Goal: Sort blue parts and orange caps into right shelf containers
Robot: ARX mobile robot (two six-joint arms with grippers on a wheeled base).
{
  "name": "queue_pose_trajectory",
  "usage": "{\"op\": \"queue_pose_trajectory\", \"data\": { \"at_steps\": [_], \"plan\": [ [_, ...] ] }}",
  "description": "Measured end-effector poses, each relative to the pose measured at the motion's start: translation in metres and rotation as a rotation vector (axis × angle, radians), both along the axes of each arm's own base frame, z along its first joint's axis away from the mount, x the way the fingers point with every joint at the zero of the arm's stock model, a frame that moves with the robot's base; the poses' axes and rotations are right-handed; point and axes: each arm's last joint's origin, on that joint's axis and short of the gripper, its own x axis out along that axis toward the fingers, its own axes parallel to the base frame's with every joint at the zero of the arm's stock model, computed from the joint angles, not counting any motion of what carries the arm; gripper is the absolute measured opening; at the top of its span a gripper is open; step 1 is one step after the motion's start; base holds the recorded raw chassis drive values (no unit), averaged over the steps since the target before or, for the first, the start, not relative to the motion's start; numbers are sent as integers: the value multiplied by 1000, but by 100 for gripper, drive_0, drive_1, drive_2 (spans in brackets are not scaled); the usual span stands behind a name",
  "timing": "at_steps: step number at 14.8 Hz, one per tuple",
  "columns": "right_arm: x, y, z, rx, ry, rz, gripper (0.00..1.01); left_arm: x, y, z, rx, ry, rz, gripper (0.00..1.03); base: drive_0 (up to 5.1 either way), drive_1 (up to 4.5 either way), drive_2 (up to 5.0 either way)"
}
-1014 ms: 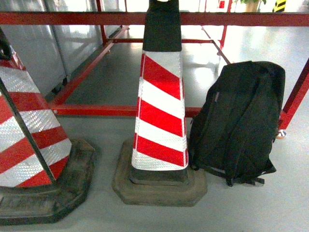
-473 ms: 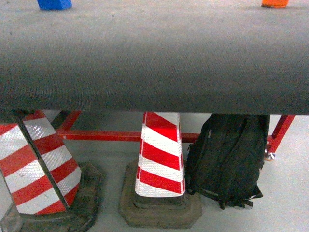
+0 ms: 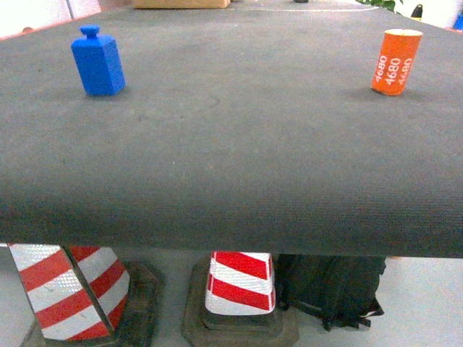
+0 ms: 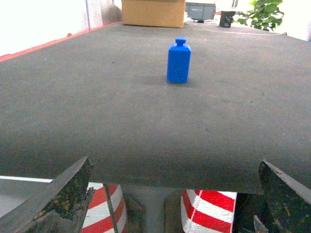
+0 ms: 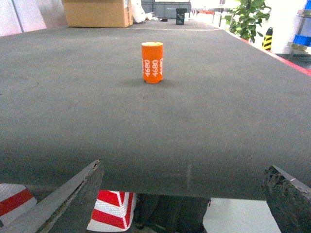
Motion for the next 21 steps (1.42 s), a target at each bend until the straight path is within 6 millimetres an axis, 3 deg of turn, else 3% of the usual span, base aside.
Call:
{"op": "queue_pose_trajectory", "data": {
  "at_steps": [21],
  "plan": [
    [0, 0, 0, -1, 0, 0, 98, 0, 0, 0, 0, 0, 0, 98, 0, 0, 0]
  ]
}}
